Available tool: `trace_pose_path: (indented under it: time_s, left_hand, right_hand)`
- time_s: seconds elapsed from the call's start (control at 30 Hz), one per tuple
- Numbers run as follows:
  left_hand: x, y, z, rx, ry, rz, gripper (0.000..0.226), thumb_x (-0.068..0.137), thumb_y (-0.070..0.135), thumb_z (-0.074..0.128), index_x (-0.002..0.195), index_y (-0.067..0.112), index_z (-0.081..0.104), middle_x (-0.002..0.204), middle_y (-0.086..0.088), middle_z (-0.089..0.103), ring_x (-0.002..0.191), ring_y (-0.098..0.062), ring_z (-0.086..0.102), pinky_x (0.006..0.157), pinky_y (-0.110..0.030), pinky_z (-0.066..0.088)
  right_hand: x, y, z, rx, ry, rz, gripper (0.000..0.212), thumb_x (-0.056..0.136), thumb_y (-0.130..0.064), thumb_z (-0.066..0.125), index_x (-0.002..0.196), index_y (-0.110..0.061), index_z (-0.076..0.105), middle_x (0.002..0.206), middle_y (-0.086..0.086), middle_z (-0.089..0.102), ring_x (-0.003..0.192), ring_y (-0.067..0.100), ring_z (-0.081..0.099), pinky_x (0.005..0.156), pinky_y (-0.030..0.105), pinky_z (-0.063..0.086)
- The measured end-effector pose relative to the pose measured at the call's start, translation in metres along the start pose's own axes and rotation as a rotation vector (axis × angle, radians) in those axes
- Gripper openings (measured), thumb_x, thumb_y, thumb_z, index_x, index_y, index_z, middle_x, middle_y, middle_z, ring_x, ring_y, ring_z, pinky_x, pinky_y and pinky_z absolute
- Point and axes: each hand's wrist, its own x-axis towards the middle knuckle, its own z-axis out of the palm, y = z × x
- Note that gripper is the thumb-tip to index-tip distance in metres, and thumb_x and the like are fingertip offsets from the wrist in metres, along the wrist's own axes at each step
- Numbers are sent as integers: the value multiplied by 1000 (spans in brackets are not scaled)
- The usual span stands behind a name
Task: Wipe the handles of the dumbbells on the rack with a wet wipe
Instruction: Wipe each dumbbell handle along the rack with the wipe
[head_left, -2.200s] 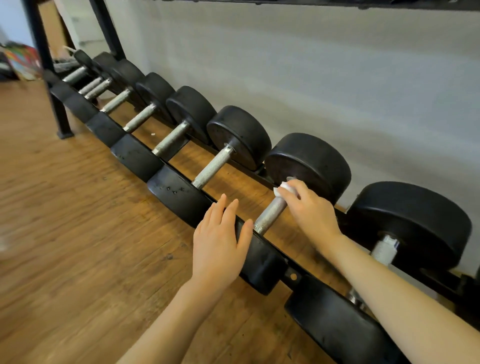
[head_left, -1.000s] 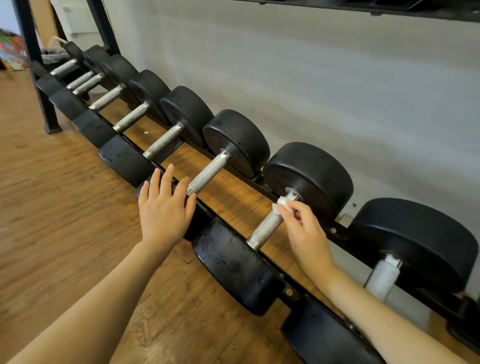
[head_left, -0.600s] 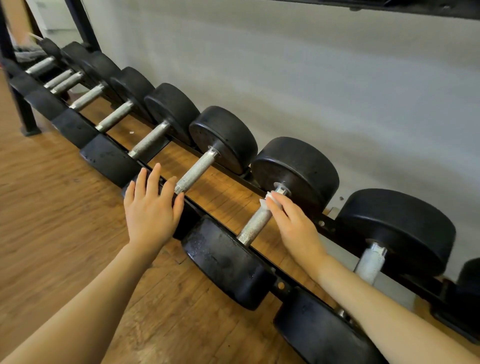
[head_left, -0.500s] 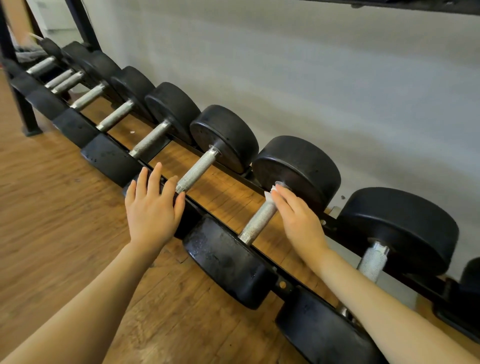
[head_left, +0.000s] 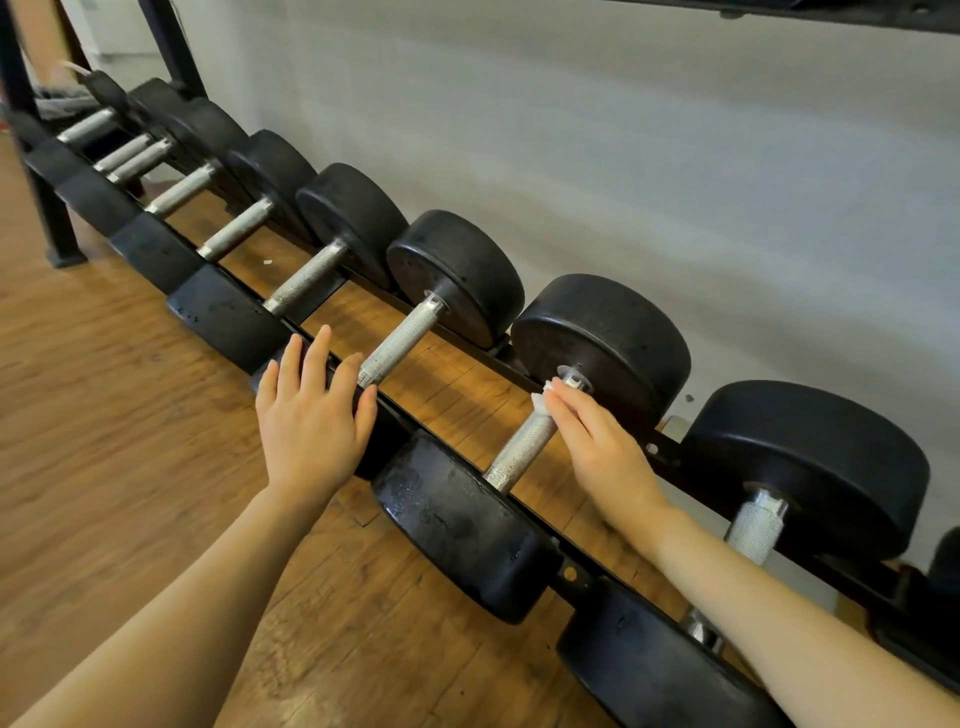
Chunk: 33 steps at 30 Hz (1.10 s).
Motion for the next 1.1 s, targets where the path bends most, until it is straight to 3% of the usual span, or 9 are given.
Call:
trace_pose_path:
  time_s: [0.07, 0.2, 0.37, 0.53, 0.77, 0.93, 1.1]
  left_hand:
    - [0, 0, 0, 2, 6, 1, 49, 99, 43, 37, 123, 11, 65, 146, -19, 47, 138, -43, 38, 109, -57, 31]
    - [0, 0, 0, 1, -1, 7, 49, 99, 42, 36, 121, 9, 66, 146, -19, 47, 137, -43, 38, 109, -57, 31]
    - [0, 1, -2, -6, -20, 1, 51, 99, 43, 35, 123, 10, 65, 147, -19, 46, 138, -43, 37, 110, -58, 30]
    - [0, 0, -3, -15, -22, 1, 52, 98, 43, 34, 124, 9, 64, 147, -20, 46, 138, -44, 36, 109, -60, 29]
    - [0, 0, -4, -37, -12, 11, 52, 98, 43, 34, 123, 9, 65, 146, -21, 46, 138, -44, 36, 109, -60, 29]
    - [0, -1, -3, -32, 3, 16, 51, 98, 42, 36, 121, 8, 66, 145, -21, 47, 137, -44, 37, 108, -59, 29]
    - [0, -1, -1, -21, 24, 20, 49, 97, 41, 37, 119, 9, 67, 143, -21, 50, 135, -44, 40, 107, -58, 30]
  right_hand:
    - [0, 2, -3, 0, 5, -35, 62, 74, -1, 75, 132, 3, 52, 132, 20, 57, 116, 30, 60, 93, 34, 47]
    - [6, 4, 0, 39, 59, 101, 61, 75, 2, 75, 132, 3, 53, 132, 19, 57, 116, 32, 60, 93, 35, 47]
    - [-4, -1, 6, 37, 35, -30, 65, 73, 0, 78, 133, 3, 52, 133, 19, 56, 122, 29, 56, 95, 38, 51]
    - [3, 0, 4, 65, 52, 23, 60, 73, 0, 77, 129, 2, 56, 130, 19, 58, 119, 30, 59, 97, 35, 43]
    - [14, 5, -10, 249, 61, 36, 34, 93, -18, 55, 125, -7, 62, 126, 9, 62, 117, 20, 59, 90, 35, 56]
    - [14, -3, -4, 190, -2, -185, 31, 89, -14, 59, 118, -5, 65, 119, 10, 66, 109, 19, 64, 90, 33, 55]
    - [19, 5, -1, 184, 66, -25, 39, 81, -5, 72, 119, -2, 65, 118, 12, 67, 111, 23, 64, 90, 40, 56]
